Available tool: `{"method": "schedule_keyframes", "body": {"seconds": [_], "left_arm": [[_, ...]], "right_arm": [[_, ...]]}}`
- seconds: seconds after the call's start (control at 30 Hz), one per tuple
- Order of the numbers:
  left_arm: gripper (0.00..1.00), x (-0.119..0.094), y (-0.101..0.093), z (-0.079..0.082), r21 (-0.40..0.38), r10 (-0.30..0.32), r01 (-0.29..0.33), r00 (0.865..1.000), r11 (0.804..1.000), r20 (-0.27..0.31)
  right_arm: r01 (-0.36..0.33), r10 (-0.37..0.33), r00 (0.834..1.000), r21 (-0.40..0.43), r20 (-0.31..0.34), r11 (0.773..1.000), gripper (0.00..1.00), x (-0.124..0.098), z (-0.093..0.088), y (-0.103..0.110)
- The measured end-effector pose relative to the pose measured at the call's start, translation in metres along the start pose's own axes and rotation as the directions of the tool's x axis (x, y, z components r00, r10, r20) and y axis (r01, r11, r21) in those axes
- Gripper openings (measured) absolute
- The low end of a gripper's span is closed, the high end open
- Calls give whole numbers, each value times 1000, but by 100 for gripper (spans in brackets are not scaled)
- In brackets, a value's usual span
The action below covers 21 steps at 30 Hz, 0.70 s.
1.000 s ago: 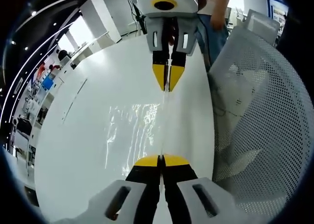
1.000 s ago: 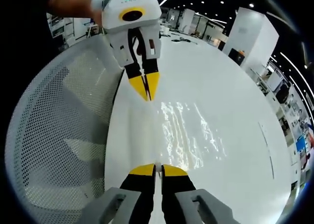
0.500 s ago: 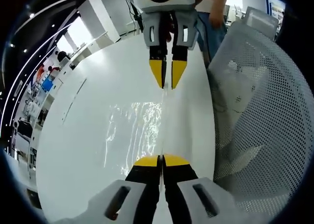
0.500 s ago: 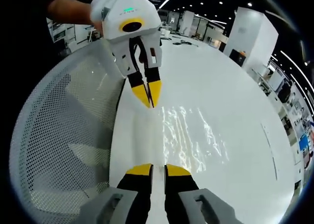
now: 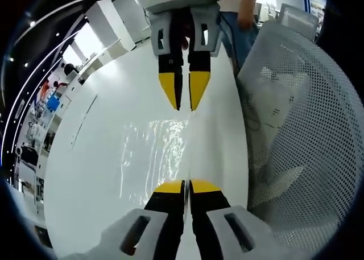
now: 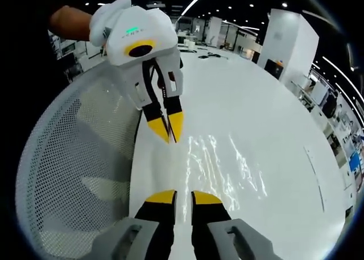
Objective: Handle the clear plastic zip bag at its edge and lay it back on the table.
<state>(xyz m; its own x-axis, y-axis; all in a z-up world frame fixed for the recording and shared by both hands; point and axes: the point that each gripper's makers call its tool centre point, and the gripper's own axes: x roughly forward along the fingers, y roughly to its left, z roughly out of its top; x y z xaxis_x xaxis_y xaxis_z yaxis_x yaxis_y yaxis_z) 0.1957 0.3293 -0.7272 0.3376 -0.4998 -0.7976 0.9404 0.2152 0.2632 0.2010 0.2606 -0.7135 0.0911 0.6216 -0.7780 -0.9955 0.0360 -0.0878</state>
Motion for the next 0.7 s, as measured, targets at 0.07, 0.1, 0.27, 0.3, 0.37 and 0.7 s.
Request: {"method": "schedule_keyframes", "body": {"seconds": [0.07, 0.1, 0.27, 0.3, 0.37, 0.7], "left_arm": [[0, 0, 0, 0, -1, 2, -2, 1000, 1000, 2], [0, 0, 0, 0, -5, 2, -2, 1000, 1000, 3], [0, -2, 0, 0, 5, 3, -3, 1000, 1000, 8], [0, -2, 0, 0, 8, 2, -3, 1000, 1000, 11], [0, -1, -1, 2, 13, -2, 2, 1000, 1000, 25], [0, 1, -4, -3, 85, -2, 0, 1000, 996, 20]], "right_arm": [[1, -1, 1000, -2, -6, 1000, 5, 3, -1, 0], [-2, 2, 1000, 2, -6, 1000, 5, 6, -1, 1], [-15, 15, 1000, 16, -9, 1000, 4, 12, 0, 6], [-17, 18, 1000, 20, -7, 1000, 4, 12, 1, 6], [-22, 22, 1000, 31, -2, 999, 4, 14, 2, 7], [-56, 57, 998, 79, -5, 995, 4, 20, 3, 15]]}}
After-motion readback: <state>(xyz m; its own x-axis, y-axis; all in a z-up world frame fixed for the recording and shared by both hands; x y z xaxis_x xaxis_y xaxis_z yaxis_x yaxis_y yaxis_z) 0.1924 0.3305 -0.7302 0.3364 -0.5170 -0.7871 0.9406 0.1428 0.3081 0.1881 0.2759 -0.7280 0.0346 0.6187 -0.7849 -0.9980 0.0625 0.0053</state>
